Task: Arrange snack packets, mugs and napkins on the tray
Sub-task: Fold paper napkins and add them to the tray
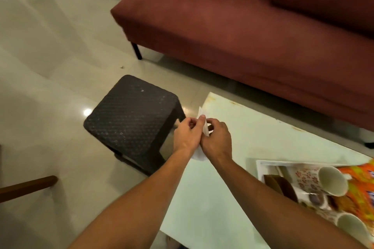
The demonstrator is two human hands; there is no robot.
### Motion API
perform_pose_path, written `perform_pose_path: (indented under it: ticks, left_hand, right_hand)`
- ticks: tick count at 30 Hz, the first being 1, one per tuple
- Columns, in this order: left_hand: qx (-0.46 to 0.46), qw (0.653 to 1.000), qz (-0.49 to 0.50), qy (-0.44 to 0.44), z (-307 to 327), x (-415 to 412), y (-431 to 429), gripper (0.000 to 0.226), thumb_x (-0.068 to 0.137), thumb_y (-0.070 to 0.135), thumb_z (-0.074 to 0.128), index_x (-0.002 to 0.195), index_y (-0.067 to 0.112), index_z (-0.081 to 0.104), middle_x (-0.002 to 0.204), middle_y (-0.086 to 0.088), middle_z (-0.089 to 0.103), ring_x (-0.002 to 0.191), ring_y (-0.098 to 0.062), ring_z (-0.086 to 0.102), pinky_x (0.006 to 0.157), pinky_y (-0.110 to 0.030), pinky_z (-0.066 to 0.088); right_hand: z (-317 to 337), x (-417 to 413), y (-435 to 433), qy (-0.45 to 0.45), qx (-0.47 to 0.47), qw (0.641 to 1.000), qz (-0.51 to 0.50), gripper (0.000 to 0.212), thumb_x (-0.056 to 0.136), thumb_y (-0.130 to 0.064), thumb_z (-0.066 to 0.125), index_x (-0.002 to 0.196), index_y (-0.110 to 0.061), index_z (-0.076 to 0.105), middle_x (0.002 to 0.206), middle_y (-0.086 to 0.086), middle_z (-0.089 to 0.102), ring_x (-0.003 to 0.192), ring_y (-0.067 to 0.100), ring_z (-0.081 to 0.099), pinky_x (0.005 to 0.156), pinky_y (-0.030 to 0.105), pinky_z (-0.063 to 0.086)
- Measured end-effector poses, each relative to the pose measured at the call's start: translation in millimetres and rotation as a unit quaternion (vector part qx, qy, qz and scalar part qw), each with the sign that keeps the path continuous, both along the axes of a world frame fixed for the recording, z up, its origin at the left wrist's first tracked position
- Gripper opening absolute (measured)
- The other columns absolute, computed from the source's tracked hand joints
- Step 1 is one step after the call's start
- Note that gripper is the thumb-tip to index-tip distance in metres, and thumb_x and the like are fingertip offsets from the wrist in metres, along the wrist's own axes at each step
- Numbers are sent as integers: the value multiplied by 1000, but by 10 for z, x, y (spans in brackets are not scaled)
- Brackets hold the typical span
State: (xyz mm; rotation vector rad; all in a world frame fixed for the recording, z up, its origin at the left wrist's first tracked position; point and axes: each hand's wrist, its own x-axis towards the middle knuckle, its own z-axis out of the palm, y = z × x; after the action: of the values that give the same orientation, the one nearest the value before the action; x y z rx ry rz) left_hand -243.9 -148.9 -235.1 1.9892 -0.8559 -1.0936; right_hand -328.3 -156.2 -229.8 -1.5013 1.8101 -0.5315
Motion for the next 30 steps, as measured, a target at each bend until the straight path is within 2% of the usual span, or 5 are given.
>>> perform_pose_path:
  ticks: [10,13,19,24,30]
  left_hand:
    - [-16,997,-46,62,519,-1755,-1,36,95,64,46,82,34,61,82,17,64,84,-11,65,82,-32,55]
    - [2,995,-81,50,573,-2103,72,40,90,63,53,96,25,65,94,6,71,90,-17,69,81,-34,58]
    - [122,983,-131,43,663,-2341,197,78,79,64,72,135,15,49,111,-8,69,77,-24,76,72,-39,66]
    - [153,967,-202,-20,632,-2405,230,33,78,31,77,100,8,68,89,-7,75,69,-23,77,70,-39,66]
    - [147,961,-231,-35,441,-2387,281,23,78,17,70,99,7,70,91,-13,76,74,-31,77,70,-42,66]
  right_hand:
    - [427,-1655,203,24,-61,997,-44,35,90,-32,71,123,-24,65,119,-2,65,100,15,61,85,29,57]
    - [426,-2081,377,38,-69,995,-66,38,84,-28,75,121,-26,65,115,-4,66,97,13,61,80,24,49]
    - [338,-2575,825,42,-67,995,-66,58,81,-12,71,136,-23,56,127,-1,67,110,21,65,92,42,57]
    - [206,-2629,1108,22,-72,996,-49,50,85,-16,68,132,-26,56,119,-4,69,107,20,65,90,38,55]
    - [30,-2551,1407,38,-50,994,-92,56,85,-21,71,137,-26,49,108,0,71,94,25,69,76,38,56]
